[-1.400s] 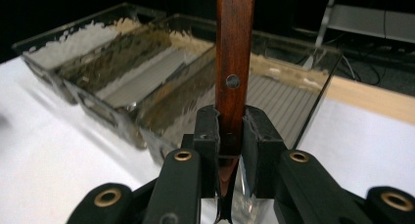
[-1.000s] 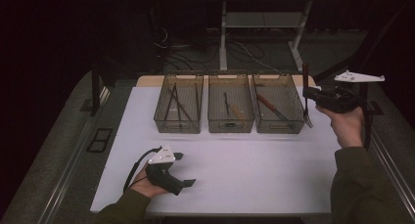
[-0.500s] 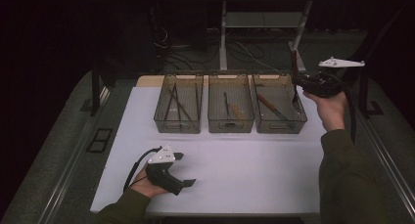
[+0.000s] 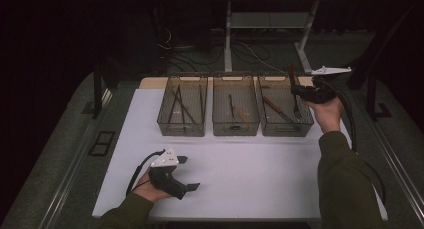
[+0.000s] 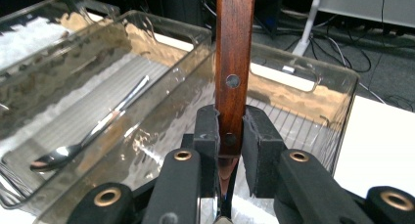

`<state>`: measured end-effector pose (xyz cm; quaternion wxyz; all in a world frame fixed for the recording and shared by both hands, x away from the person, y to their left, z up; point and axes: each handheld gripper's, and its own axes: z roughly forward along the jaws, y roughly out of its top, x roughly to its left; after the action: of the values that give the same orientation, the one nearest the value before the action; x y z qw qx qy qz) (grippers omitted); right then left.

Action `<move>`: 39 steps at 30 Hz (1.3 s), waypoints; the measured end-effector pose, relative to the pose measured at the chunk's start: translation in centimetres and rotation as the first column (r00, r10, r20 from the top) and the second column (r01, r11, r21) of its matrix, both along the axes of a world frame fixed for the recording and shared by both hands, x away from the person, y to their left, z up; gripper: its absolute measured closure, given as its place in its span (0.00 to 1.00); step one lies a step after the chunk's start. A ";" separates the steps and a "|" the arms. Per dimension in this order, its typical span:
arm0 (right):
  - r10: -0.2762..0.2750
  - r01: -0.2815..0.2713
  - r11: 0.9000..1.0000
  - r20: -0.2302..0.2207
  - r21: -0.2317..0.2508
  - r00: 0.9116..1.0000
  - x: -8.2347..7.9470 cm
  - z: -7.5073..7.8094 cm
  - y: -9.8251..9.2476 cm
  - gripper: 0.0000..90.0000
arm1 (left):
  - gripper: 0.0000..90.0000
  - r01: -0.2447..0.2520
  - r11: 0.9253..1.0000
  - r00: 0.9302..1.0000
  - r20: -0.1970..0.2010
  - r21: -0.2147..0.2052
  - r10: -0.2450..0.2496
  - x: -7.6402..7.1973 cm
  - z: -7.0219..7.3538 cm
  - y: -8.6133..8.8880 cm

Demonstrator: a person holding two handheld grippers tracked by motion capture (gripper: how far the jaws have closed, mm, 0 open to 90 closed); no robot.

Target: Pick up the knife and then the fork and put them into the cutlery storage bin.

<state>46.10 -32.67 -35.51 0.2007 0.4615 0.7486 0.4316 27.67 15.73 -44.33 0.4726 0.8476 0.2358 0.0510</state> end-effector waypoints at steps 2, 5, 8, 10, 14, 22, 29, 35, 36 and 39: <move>-0.002 0.002 1.000 -0.008 -0.006 1.000 0.0 -0.3 0.1 0.86 | 0.00 0.000 1.000 1.000 0.000 0.000 0.000 0.0 0.0 0.0; -0.007 0.007 1.000 -0.028 -0.013 1.000 0.1 -0.9 0.0 0.86 | 0.00 0.001 1.000 1.000 0.000 0.000 -0.001 0.0 0.0 0.0; -0.006 0.004 1.000 -0.057 -0.027 0.998 0.1 -1.6 -0.1 0.86 | 0.00 0.001 1.000 1.000 0.000 0.000 -0.001 0.0 0.0 0.0; -0.010 0.005 0.998 -0.089 -0.057 0.996 0.2 -2.2 0.1 0.86 | 0.00 0.000 1.000 1.000 0.000 0.000 0.000 0.0 0.0 0.0; -0.011 0.000 0.995 -0.118 -0.100 0.993 0.3 -2.7 0.4 0.86 | 0.00 0.000 1.000 1.000 0.000 0.000 0.000 0.0 0.0 0.0; 0.002 -0.021 0.992 -0.150 -0.128 0.989 0.7 -3.0 0.8 0.86 | 0.00 0.001 1.000 1.000 0.000 0.000 -0.001 0.0 0.0 0.0; 0.007 -0.030 0.991 -0.173 -0.131 0.985 0.9 -3.4 1.1 0.67 | 0.00 0.001 1.000 1.000 0.000 0.000 -0.001 0.0 0.0 0.0; -0.002 -0.017 0.993 -0.170 -0.113 0.985 0.9 -3.2 1.1 0.52 | 0.00 0.000 1.000 1.000 0.000 -0.001 0.000 0.0 0.0 0.0; -0.008 -0.011 0.994 -0.169 -0.111 0.986 0.8 -3.2 1.1 0.49 | 0.00 0.000 1.000 1.000 0.000 -0.001 0.000 0.0 0.0 0.0; -0.009 -0.004 0.997 -0.164 -0.082 0.986 0.7 -2.9 1.1 0.42 | 0.00 -0.001 1.000 1.000 -0.002 0.000 0.001 0.0 0.0 0.0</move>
<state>46.81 -31.59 -38.45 0.1575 0.4879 0.7792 0.3605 27.72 15.68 -44.37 0.4722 0.8476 0.2367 0.0504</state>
